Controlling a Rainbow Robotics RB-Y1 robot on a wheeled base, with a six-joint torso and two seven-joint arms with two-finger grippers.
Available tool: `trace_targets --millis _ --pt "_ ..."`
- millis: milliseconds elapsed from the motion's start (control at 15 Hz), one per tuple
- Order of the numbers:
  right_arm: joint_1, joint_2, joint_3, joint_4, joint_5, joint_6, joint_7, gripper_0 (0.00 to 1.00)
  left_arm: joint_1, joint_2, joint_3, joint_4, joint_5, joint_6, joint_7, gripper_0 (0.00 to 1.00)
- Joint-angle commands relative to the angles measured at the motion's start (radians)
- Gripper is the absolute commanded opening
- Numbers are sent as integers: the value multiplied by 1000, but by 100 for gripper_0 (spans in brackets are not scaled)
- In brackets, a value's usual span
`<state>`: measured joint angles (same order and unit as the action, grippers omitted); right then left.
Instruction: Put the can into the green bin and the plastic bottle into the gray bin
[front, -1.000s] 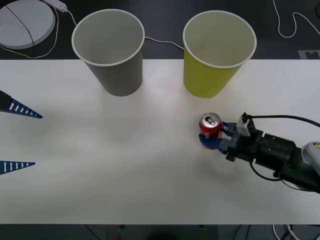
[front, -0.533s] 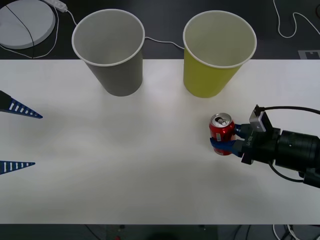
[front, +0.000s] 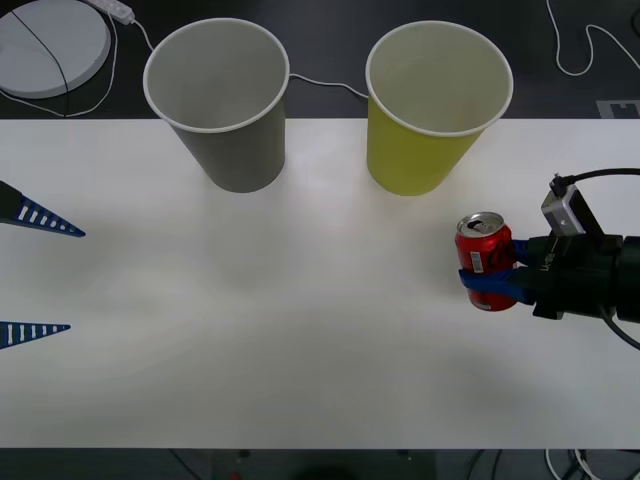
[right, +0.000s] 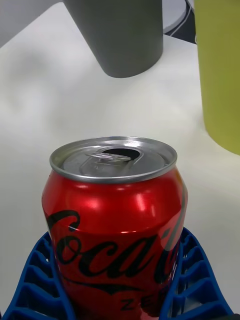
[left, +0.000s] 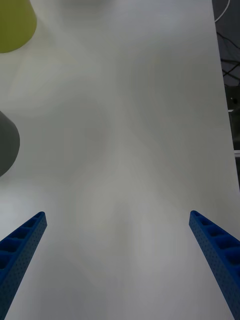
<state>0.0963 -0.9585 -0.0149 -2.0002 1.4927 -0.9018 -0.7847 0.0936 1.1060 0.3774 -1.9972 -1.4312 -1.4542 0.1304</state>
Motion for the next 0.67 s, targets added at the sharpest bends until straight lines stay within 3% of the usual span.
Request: trace_targets --millis 67,333,667 --pt "0 -34 -116 -69 44 -105 -163 0 0 0 0 0 0 0 0 100" --pt "-26 -109 -238 -153 98 -190 -418 0 0 0 0 0 0 0 0 100" --pt "-205 -250 -264 -111 100 -332 -559 0 0 0 0 0 0 0 0 100"
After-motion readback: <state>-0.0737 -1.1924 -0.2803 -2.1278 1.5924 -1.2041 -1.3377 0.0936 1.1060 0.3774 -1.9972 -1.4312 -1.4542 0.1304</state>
